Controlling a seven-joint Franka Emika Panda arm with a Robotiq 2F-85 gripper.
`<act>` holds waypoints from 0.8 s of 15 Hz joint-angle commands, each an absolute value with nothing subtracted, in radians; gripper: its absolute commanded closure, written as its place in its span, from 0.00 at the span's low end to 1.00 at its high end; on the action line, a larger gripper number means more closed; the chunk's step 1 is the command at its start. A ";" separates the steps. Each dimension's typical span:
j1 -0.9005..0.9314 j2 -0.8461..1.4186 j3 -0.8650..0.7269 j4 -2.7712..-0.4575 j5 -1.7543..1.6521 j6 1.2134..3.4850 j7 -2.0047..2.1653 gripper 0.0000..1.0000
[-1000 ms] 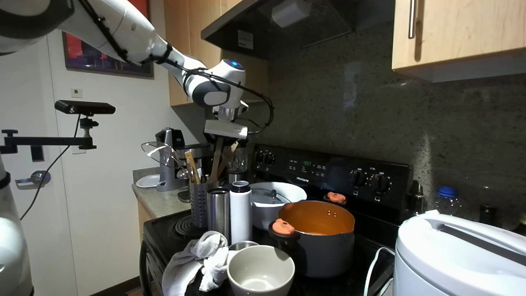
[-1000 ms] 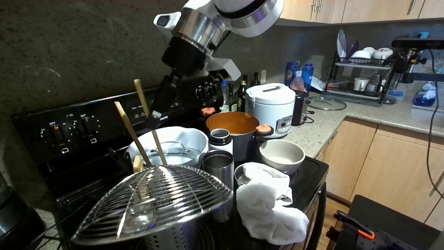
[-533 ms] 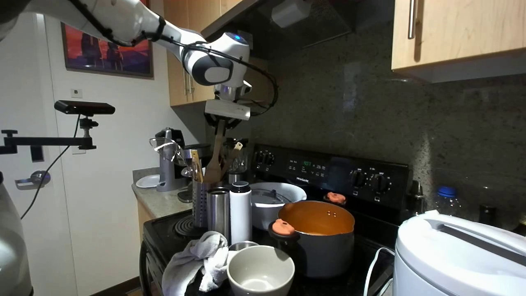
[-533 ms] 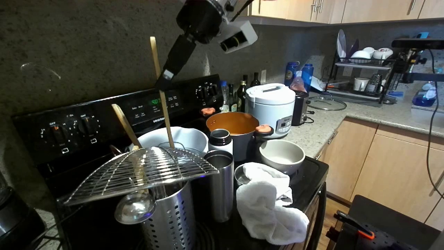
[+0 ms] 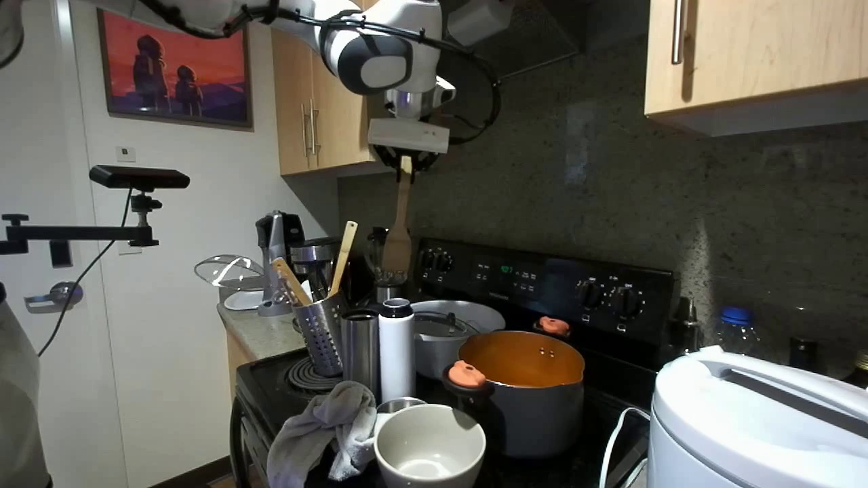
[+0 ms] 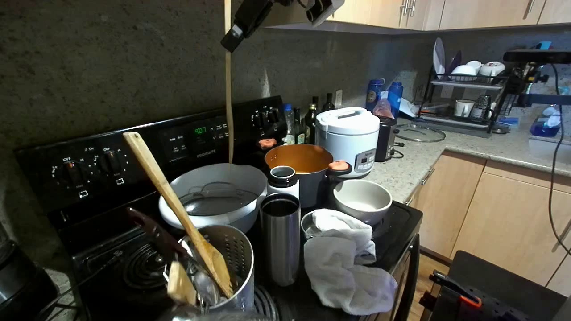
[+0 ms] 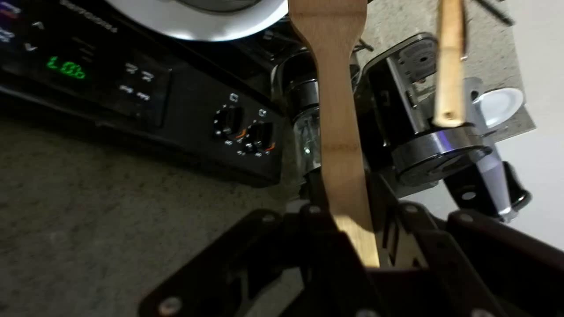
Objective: Take the lid off the pot, put it in the bowl then use a wooden spatula to stir in the pot
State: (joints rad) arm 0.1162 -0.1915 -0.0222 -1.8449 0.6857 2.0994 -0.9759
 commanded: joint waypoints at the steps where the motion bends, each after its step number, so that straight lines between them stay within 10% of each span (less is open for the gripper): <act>1: 0.078 -0.174 -0.024 -1.826 0.650 2.245 -0.936 0.92; 12: -0.068 -0.066 -0.089 -1.968 0.058 2.548 -0.606 0.92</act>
State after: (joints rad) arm -0.0396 -0.0790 -0.0863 -1.9404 0.2065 2.5791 -0.7437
